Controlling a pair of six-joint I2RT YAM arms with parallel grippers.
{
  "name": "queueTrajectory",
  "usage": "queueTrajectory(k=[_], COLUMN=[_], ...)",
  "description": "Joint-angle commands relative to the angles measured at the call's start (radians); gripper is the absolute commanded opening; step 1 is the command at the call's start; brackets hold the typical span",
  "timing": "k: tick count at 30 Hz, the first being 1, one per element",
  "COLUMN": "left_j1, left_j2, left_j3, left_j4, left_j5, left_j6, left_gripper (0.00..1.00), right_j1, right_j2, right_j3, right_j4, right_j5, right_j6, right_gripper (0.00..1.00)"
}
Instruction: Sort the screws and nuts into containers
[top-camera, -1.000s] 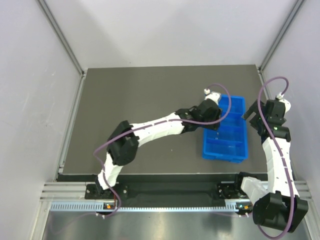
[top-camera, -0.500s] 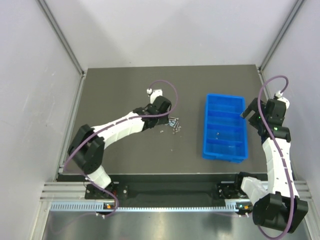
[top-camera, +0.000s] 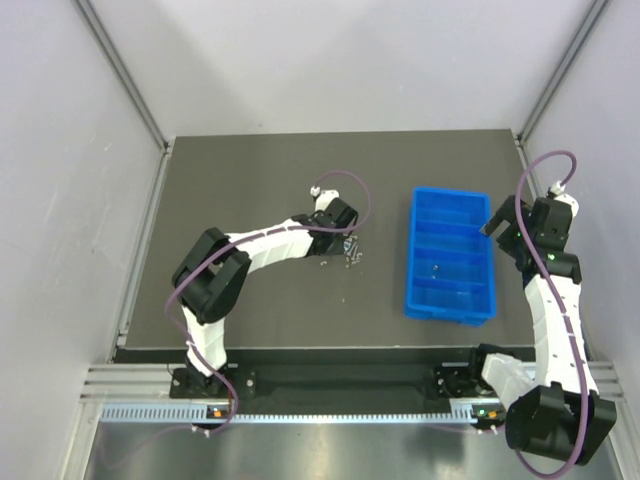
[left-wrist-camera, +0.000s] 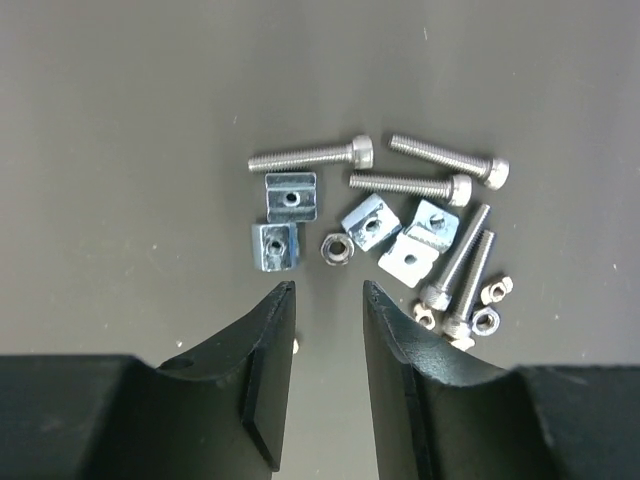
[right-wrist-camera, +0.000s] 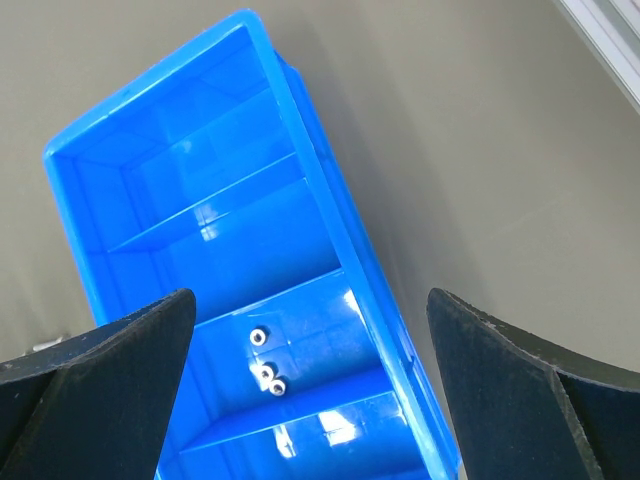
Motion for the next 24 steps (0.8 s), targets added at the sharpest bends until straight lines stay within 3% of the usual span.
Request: queueTrajectory(k=[1, 24], left_j1=[0.000, 0.004], left_j2=[0.022, 0.142], left_j3=[0.051, 0.135], left_j4=[0.012, -0.069], left_j5=[-0.025, -0.054], left_j6=[0.023, 0.054], left_gripper=[0.38, 0.35], right_j1=[-0.003, -0.003], right_j2=[0.002, 0.011], right_j3=[0.013, 0.007], right_j4=[0.044, 0.039], right_j5=[0.006, 0.035], right_j6=[-0.008, 0.001], right_gripper=[1.00, 1.00])
